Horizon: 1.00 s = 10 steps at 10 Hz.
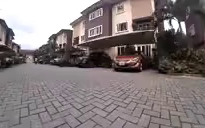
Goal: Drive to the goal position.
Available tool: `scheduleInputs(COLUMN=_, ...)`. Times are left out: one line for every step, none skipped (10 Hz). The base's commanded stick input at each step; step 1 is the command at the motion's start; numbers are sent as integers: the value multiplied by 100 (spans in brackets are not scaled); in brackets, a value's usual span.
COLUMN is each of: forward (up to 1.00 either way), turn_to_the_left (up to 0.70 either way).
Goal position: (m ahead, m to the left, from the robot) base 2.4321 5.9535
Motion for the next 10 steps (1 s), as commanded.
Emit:
scheduleInputs(forward=0, turn_to_the_left=0)
scheduleInputs(forward=0, turn_to_the_left=0)
scheduleInputs(forward=0, turn_to_the_left=0)
scheduleInputs(forward=0, turn_to_the_left=1)
scheduleInputs(forward=0, turn_to_the_left=23)
scheduleInputs(forward=0, turn_to_the_left=48)
scheduleInputs(forward=0, turn_to_the_left=70)
scheduleInputs(forward=0, turn_to_the_left=70)
scheduleInputs(forward=0, turn_to_the_left=70)
scheduleInputs(forward=0, turn_to_the_left=70)
